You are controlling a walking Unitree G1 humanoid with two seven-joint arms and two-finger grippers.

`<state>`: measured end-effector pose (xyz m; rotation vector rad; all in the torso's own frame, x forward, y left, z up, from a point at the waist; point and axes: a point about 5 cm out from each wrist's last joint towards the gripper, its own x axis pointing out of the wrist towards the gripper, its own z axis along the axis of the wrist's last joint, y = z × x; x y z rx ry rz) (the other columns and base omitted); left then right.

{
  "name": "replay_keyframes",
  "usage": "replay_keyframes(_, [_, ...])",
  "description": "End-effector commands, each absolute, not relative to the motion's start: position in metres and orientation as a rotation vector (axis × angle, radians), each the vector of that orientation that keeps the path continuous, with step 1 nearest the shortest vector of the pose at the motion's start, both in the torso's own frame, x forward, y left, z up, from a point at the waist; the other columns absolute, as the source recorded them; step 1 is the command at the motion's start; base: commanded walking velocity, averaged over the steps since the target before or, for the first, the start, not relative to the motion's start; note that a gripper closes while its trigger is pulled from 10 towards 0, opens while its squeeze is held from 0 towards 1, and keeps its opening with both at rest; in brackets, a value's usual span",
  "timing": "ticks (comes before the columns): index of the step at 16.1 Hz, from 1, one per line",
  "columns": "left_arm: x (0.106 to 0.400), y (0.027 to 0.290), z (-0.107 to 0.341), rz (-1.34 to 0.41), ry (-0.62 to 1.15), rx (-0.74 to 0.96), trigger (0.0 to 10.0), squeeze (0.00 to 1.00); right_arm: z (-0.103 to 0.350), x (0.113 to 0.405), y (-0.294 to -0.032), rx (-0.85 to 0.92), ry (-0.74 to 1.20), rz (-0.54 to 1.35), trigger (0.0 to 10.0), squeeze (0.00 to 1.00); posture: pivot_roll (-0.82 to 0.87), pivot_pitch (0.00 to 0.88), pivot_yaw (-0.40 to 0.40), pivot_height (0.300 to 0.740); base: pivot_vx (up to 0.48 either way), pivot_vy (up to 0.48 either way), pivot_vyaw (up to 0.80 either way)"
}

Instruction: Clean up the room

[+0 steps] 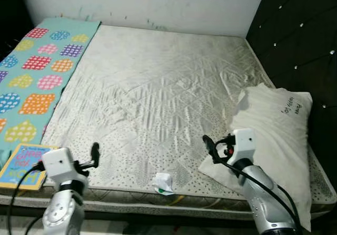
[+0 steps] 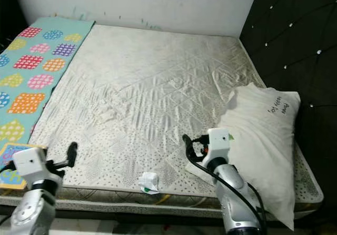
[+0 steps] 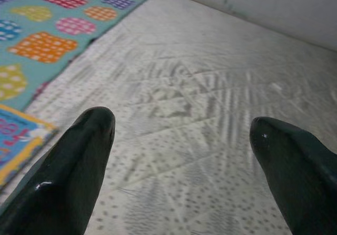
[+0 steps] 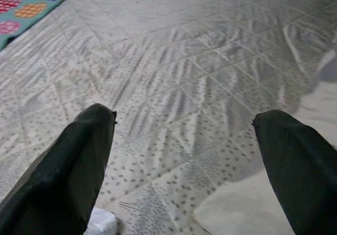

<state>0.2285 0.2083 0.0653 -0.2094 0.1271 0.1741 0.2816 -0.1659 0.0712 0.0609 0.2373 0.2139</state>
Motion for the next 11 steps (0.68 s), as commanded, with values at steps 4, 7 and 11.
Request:
replay_keyframes(4, [0.2299,0.2073,0.0634,0.172,0.143,-0.216,10.0,0.0,0.0713,0.2816,-0.1689,0.067,0.239,0.201,10.0,0.0,-0.09,0.064,-0.089,0.74,0.0,0.287,0.0])
replay_keyframes(7, [0.2302,0.2075,0.0633,0.173,0.145,-0.216,10.0,0.0,0.0714,0.2818,-0.169,0.068,0.24,0.2,10.0,0.0,-0.09,0.064,-0.088,0.74,0.0,0.351,0.0])
replay_keyframes(11, [0.2309,0.2081,0.0629,0.175,0.147,-0.214,10.0,0.0,0.0713,0.2826,-0.1687,0.068,0.24,0.199,10.0,0.0,-0.09,0.063,-0.088,0.74,0.0,0.352,0.0])
